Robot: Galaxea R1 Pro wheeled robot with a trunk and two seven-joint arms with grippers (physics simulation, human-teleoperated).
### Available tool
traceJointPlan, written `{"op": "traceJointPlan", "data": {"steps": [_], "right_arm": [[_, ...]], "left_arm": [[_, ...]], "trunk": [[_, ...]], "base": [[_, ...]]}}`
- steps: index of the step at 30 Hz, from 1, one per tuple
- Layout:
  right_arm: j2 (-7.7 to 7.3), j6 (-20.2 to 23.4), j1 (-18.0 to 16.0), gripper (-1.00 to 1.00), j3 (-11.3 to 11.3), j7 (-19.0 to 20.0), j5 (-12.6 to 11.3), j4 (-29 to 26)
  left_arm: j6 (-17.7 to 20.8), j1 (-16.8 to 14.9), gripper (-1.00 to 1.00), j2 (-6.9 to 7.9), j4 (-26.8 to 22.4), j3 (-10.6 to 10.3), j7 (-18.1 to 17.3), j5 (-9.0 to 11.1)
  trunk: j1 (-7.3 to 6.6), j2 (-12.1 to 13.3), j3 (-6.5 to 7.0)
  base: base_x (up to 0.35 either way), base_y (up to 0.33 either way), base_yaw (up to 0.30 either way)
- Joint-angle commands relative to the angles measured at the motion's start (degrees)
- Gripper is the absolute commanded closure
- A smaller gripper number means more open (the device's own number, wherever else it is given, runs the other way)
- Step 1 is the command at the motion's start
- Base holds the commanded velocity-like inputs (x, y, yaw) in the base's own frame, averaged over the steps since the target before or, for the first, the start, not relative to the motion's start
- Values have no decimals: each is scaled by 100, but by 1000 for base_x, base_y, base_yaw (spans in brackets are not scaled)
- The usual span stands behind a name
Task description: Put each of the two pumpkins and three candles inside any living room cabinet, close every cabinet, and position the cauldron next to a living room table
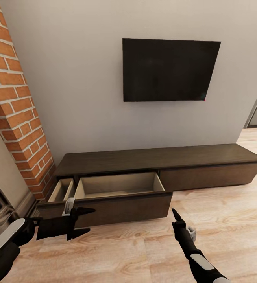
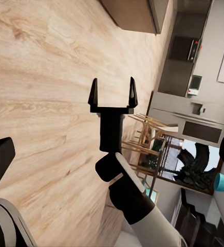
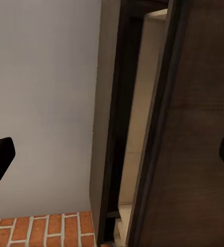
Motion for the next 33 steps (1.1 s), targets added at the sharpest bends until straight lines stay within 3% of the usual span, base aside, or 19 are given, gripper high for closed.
{"op": "traceJointPlan", "data": {"steps": [1, 16, 24, 28, 31, 33], "right_arm": [[-3, 17, -4, -100, 33, 18, -55, 5], [20, -7, -4, -100, 52, -65, -1, 11], [-9, 31, -4, -100, 50, -787, 289, 7], [-55, 627, -4, -100, 46, -934, 488, 5], [-221, 1362, -4, -100, 45, -967, 573, -44], [-307, 1570, -4, -100, 45, -969, 594, -70]], "left_arm": [[-3, -4, -100, 4, -3, -7, 52, 60], [-3, -3, -100, 4, -3, -13, 60, 60], [-3, -3, -100, -60, -3, -16, 76, 44], [-3, -3, -100, -73, -3, -19, 78, 43], [-3, -4, -100, -76, -3, -18, 78, 43], [-3, -3, -100, -75, -3, -17, 78, 43]], "trunk": [[-1, -2, -5], [-1, -2, 6], [-1, -2, 6], [-1, -2, 14], [-1, -2, 25], [-1, -2, 34]], "base": [[0, 0, 0], [0, 0, 238], [0, 0, 299], [0, 0, 291], [0, 0, 258], [0, 0, 241]]}}
